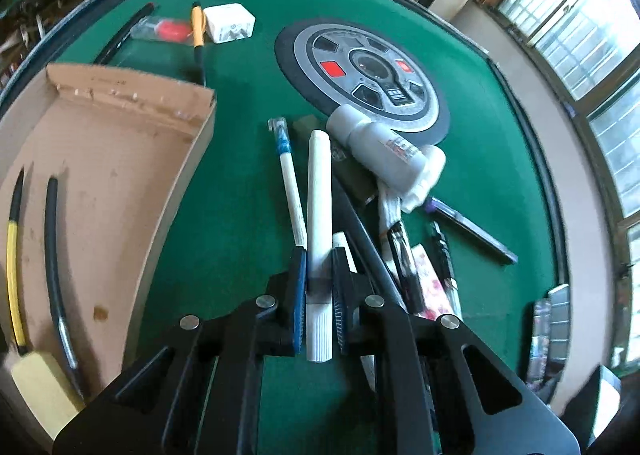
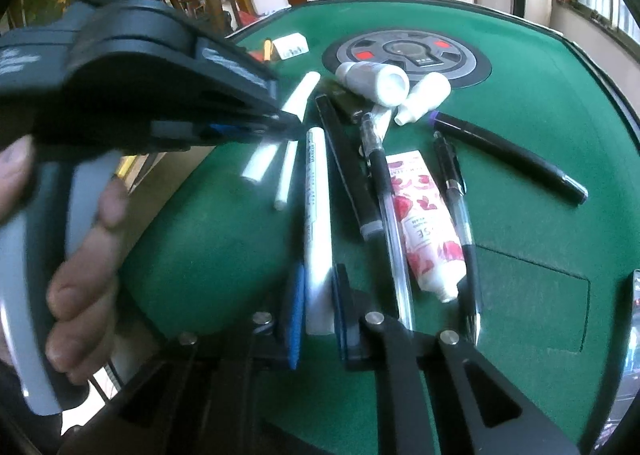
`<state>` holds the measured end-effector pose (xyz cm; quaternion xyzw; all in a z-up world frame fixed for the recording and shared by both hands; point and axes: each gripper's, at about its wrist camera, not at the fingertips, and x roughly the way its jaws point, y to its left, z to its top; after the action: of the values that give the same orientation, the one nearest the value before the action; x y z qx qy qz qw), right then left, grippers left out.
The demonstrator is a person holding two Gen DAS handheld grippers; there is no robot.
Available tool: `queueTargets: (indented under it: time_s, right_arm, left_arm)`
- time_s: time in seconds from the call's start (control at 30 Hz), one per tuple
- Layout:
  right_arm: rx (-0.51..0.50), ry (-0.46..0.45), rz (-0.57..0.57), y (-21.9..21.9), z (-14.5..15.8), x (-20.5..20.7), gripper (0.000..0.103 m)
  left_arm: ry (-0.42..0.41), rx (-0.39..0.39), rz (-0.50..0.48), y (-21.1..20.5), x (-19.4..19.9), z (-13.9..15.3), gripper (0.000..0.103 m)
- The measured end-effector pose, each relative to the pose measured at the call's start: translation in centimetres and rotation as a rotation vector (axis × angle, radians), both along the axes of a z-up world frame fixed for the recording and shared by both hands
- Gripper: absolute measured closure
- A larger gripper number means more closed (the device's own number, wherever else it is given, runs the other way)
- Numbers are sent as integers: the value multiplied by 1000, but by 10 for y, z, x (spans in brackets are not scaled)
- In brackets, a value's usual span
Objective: Organize rigid objects
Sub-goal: 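Grasp a white marker with the left tool while the right tool grasps another white marker, then carry both white markers into the cardboard tray and open both tools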
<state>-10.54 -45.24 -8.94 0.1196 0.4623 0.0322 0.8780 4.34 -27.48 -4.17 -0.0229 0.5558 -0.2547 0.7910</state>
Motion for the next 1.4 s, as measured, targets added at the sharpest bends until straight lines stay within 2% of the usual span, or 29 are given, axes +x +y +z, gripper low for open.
queueTargets:
  time_s: [0.2,0.53,0.63,0.97,1.2,1.4]
  right_arm:
    - [1,9,-8,2,-1,8,90]
    - [-20,4,-39,13,-2,23,91]
    - [48,-8,-40,15,-1,17,91]
    - [178,-50,-39,21,7,19,91]
    - [234,-130,-42,30,29,20,91]
    - [229,-205,-44,44,59,24,91]
  left_arm:
    - [32,-93,14,29,-20,18,91]
    - [30,-151,42,78,-47,44,91]
    - [21,-164,58,91,-49,49,91]
    - [4,-210,148,144,-44,58,91]
    - [-4,-227,222,181,-32,61,91]
    - [14,-215,275,204,-14,52,91]
